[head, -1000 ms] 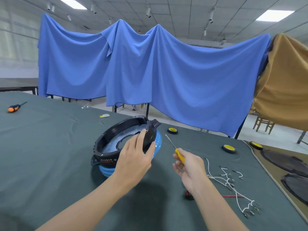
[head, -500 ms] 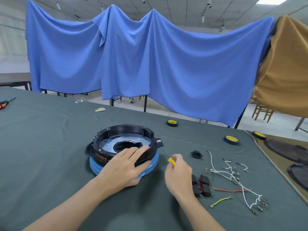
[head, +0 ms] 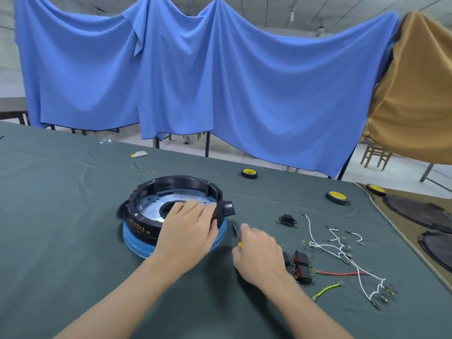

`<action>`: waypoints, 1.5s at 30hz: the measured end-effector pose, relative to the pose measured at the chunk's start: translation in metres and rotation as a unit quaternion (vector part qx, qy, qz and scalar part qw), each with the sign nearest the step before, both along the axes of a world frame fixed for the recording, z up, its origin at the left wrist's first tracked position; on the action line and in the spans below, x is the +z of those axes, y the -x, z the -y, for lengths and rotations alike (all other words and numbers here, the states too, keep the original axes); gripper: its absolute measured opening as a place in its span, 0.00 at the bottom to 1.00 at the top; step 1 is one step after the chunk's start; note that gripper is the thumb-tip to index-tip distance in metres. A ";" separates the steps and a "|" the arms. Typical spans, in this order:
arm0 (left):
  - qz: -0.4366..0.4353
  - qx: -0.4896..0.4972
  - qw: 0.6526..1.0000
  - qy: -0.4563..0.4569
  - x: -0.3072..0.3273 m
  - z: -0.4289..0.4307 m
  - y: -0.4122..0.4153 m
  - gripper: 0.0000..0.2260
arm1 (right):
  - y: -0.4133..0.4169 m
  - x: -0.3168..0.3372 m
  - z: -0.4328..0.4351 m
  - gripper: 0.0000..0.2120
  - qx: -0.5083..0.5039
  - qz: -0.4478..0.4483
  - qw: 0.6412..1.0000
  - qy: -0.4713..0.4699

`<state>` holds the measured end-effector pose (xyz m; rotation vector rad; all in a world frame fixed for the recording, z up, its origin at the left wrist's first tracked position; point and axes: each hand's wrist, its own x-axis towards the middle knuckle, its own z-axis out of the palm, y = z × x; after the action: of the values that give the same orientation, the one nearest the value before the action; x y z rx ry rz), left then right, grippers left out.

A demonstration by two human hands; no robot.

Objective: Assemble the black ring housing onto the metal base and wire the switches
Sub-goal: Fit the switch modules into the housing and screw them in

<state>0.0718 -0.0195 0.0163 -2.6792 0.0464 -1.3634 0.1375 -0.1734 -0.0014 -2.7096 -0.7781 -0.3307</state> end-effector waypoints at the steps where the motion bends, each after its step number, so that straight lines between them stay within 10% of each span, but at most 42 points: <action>1: 0.004 0.022 1.000 0.014 0.002 0.005 -0.004 0.11 | -0.005 0.002 0.003 0.07 -0.004 0.003 1.000 0.001; 30: 0.025 0.163 0.982 -0.097 -0.023 0.015 -0.041 0.10 | -0.123 0.008 0.001 0.10 0.055 0.014 0.996 0.073; 45: 0.024 0.154 0.983 -0.093 -0.025 0.016 -0.039 0.11 | -0.138 0.023 0.054 0.13 -0.101 -0.086 0.984 0.118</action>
<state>0.1107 -0.0352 -0.0083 -2.3784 -0.2252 -1.2563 0.2755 -0.2275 0.0214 -2.9972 -0.5225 -0.0465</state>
